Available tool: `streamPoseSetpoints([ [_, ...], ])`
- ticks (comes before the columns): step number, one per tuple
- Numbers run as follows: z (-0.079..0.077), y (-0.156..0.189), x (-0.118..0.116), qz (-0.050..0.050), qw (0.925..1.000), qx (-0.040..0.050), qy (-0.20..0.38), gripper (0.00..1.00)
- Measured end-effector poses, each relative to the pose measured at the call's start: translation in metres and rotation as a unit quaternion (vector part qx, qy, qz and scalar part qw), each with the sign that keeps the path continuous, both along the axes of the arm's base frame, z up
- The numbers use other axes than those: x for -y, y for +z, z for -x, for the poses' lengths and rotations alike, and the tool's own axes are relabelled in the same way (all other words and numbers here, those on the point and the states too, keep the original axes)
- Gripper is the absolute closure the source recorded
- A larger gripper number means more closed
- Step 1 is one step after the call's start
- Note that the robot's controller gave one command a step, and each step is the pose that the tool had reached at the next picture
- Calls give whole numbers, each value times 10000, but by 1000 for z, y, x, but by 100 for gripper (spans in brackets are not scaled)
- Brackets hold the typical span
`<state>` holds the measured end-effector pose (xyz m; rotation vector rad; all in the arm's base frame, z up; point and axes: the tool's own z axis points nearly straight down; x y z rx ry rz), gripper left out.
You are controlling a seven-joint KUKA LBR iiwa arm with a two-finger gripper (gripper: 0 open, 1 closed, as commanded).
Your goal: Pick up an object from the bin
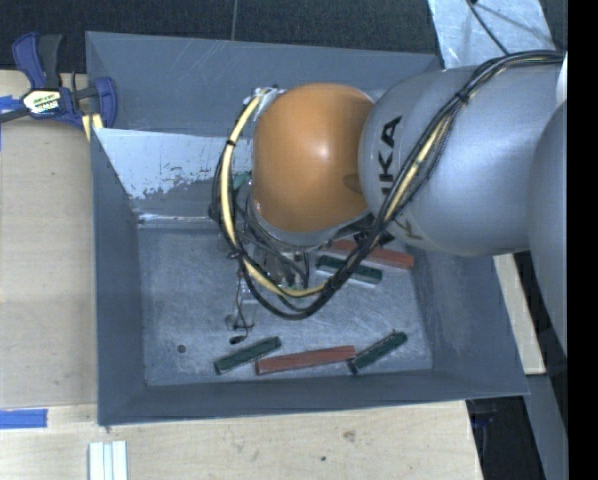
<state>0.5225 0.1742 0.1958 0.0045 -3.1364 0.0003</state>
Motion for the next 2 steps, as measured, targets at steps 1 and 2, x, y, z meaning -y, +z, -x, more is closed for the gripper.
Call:
streamPoseSetpoints([
  [1,14,-49,81,-3,9967,33,816,0],
  [2,34,-123,66,-10,9950,131,990,0],
])
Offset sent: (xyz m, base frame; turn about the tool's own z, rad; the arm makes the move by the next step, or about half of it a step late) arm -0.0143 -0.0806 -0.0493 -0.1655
